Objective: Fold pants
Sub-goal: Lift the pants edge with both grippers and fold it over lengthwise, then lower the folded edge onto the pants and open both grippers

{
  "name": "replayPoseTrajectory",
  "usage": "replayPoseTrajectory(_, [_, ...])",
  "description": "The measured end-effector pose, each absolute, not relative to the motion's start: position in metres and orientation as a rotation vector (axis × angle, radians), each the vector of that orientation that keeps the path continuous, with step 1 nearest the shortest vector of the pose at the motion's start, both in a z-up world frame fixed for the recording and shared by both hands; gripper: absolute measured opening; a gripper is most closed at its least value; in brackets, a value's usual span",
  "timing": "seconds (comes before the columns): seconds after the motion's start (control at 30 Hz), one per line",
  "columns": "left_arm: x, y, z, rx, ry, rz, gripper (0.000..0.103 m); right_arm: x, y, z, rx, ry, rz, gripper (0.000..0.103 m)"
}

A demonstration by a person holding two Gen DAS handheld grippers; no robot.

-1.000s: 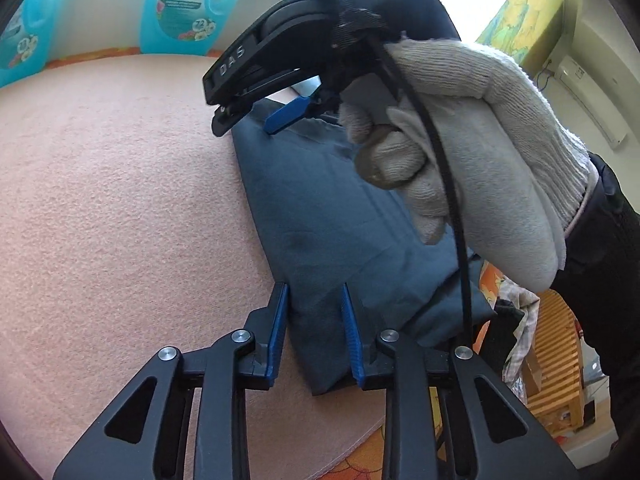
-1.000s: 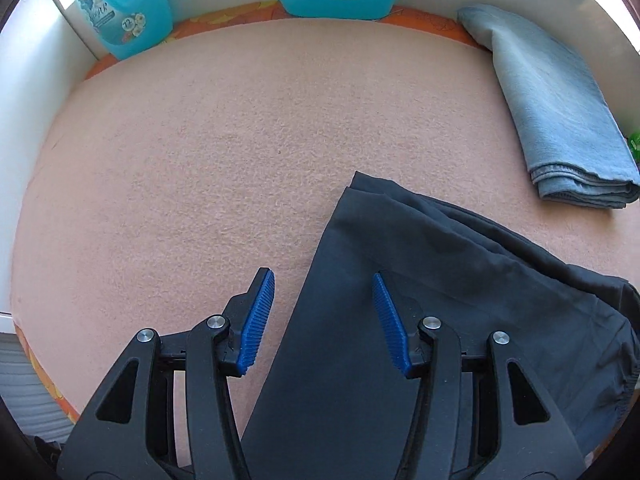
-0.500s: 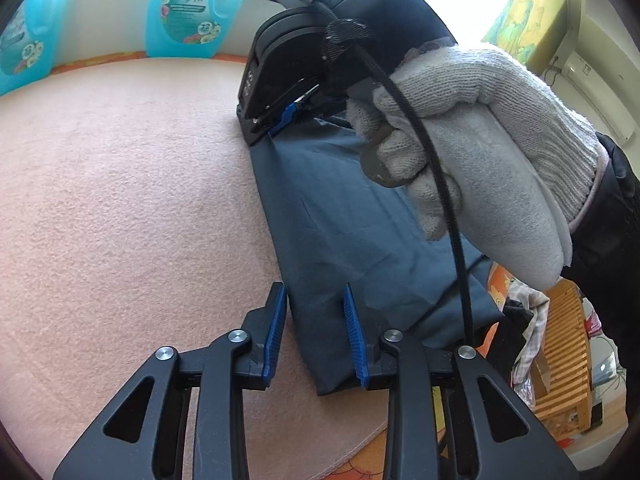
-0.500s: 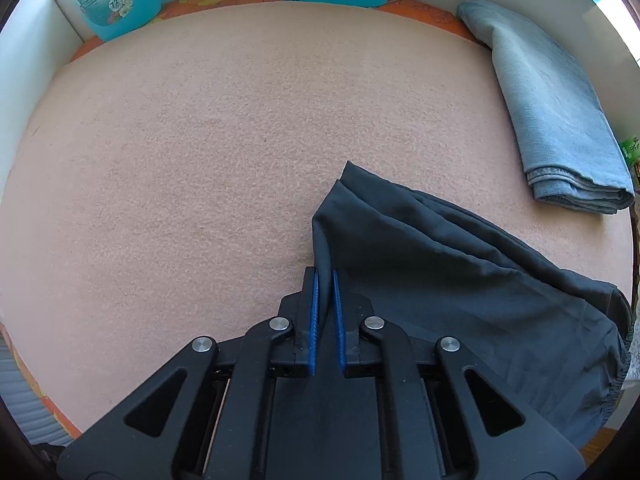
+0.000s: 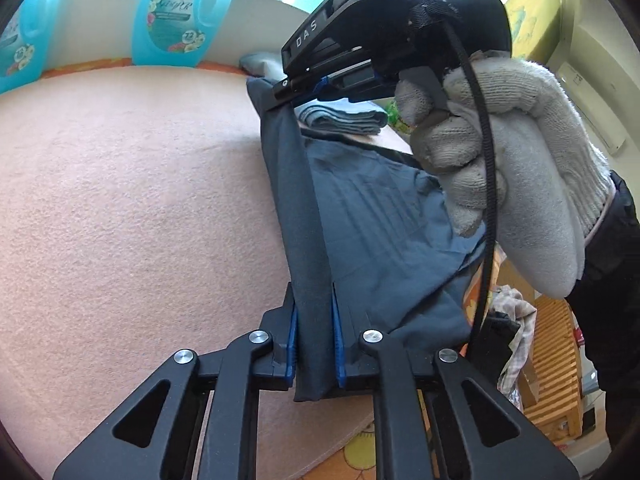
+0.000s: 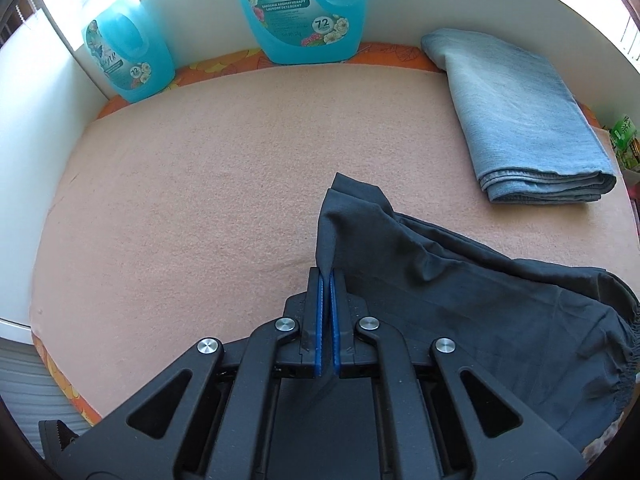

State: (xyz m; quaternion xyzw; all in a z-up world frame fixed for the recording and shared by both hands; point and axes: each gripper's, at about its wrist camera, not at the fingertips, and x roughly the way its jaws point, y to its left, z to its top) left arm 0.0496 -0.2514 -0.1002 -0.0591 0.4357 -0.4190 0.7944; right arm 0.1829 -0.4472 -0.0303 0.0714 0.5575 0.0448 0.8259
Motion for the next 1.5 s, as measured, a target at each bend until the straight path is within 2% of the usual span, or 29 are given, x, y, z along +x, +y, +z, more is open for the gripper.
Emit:
replayPoseTrajectory(0.33, [0.025,-0.287,-0.043,-0.11,0.81,-1.067,0.009,0.146,-0.509,0.024,0.246,1.045,0.114,0.004])
replayPoseTrajectory(0.77, [0.007,-0.396,-0.015,-0.067,0.796,-1.306,0.008,0.078,-0.642,0.053,0.352,0.931,0.004,0.003])
replayPoseTrajectory(1.23, [0.012,-0.538,-0.037,0.054,0.87,-1.492,0.007,0.022,-0.79,0.024,0.479,0.886,-0.206,0.003])
replayPoseTrajectory(1.5, [0.028,-0.585,-0.054,0.102,0.906,-1.537,0.007,0.01,-0.855,-0.012,0.543,0.895,-0.301,0.003])
